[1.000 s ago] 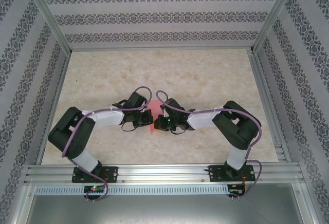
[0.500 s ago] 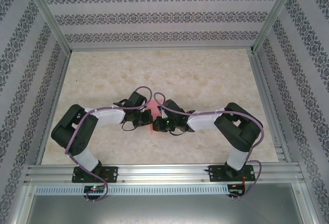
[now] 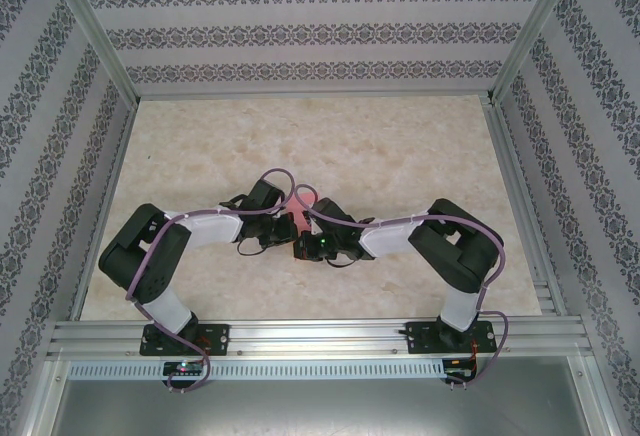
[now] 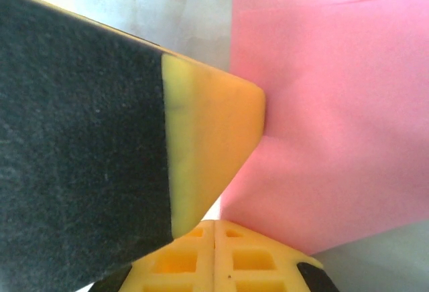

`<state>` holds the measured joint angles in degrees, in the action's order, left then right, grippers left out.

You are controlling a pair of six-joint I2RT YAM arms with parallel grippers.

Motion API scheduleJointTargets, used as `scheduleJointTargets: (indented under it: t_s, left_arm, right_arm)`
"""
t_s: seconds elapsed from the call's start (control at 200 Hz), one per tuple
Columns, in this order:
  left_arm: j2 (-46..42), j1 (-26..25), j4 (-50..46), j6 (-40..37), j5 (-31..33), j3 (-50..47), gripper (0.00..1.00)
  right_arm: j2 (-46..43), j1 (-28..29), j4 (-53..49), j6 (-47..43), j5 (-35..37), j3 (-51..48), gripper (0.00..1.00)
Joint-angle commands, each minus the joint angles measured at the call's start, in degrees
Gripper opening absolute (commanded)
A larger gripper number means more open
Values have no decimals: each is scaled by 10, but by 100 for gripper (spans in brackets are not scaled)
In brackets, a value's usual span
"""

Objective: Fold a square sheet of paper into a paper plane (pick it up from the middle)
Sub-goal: Third fold the triangle at the center of the table.

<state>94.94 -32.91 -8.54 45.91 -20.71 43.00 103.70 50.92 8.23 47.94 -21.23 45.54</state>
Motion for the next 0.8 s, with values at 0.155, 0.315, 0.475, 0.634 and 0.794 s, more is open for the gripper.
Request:
scheduleJointTargets:
  t_s: [0.155,0.315,0.475,0.634,0.794]
  left_arm:
    - [9,9,-13,10,26,-23,2]
    - [12,11,-10,11,23,-23,3]
    - [13,10,-8,10,22,-23,3]
    - [11,10,-10,10,23,-23,3]
    - [10,11,-12,9,24,-23,3]
  right_arm:
    - [-28,5,10,-1,-11,-12,0]
    - [-37,7,12,-1,-21,-18,1]
    - [-8,11,4,8,-20,-15,1]
    - [13,13,-3,11,-21,-13,1]
    - [-6,10,-18,7,-13,-12,1]
